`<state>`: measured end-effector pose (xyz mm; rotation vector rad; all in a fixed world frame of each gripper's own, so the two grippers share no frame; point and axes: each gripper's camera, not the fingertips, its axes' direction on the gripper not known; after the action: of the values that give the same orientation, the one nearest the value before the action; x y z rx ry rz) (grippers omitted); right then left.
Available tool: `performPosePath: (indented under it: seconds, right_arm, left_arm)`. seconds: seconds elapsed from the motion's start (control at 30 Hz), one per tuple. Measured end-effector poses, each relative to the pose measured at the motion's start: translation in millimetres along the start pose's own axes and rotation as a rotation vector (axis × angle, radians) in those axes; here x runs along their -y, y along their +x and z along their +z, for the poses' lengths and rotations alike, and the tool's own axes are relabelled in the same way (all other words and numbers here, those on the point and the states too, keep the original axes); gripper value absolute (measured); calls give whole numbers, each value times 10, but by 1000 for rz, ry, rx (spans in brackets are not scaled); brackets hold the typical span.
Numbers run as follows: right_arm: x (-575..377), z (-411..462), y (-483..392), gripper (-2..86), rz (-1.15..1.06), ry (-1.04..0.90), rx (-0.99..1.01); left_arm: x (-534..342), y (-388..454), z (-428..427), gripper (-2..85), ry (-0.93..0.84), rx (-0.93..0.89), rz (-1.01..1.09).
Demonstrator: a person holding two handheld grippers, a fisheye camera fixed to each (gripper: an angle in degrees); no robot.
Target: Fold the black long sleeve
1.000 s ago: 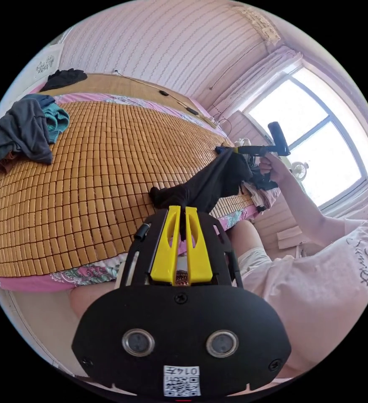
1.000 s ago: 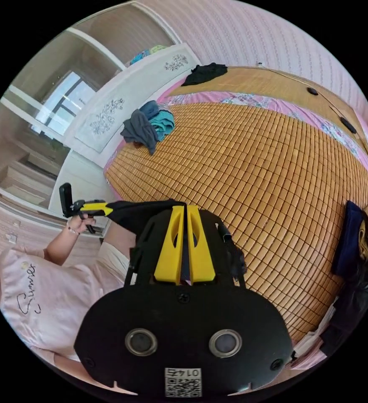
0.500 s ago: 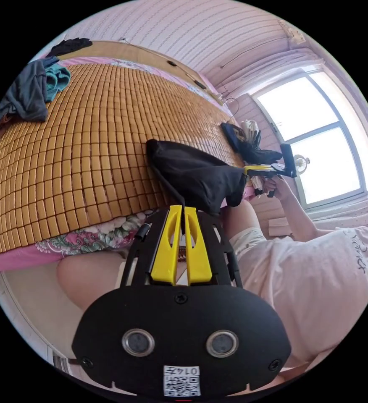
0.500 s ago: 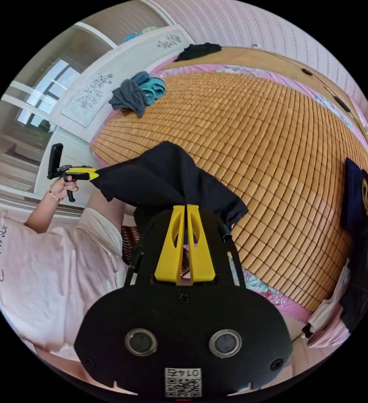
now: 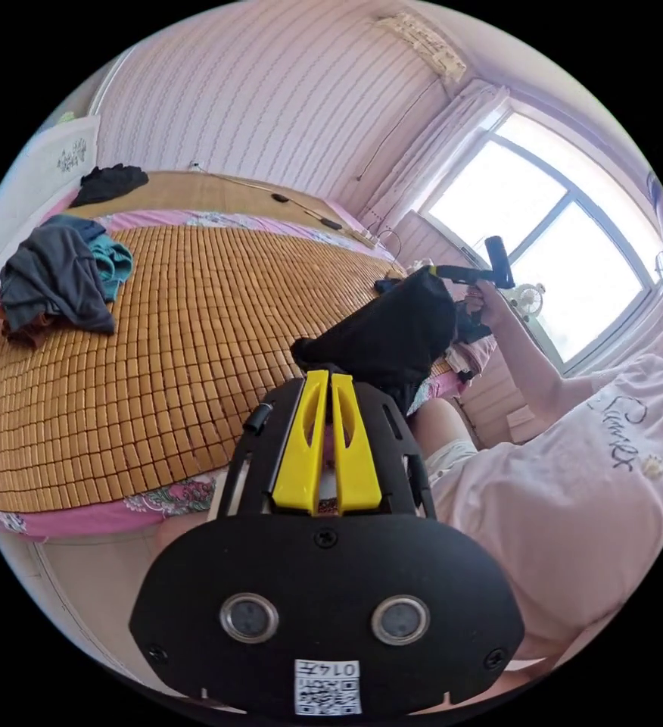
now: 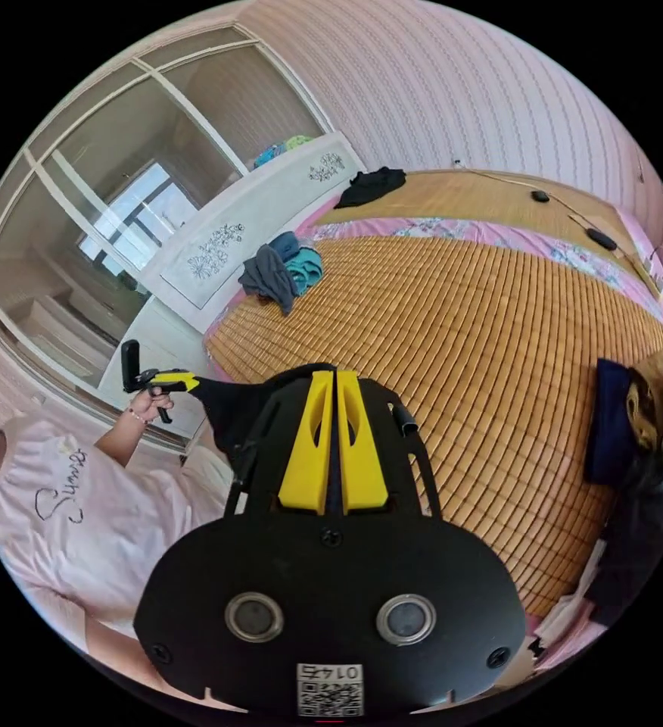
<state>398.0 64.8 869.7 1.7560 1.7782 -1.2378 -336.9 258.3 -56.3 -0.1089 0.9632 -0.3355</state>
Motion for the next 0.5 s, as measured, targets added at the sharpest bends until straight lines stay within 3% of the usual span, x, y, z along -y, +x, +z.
performPosePath:
  seconds: [0.1, 0.23, 0.37, 0.5]
  right_arm:
    - [258, 149, 270, 15, 167, 45, -201]
    - [-44, 459, 329, 46, 273, 49, -176]
    - [-826, 1087, 279, 88, 409, -141, -106]
    - [-1351, 1629, -93, 107, 373, -331, -78]
  left_arm:
    - [37, -40, 99, -10, -8, 75, -27]
    - [-167, -317, 541, -10, -56, 17, -183]
    - [-440, -458, 1065, -10, -182, -15, -296]
    - [-548, -395, 1385, -10, -300, 30, -273]
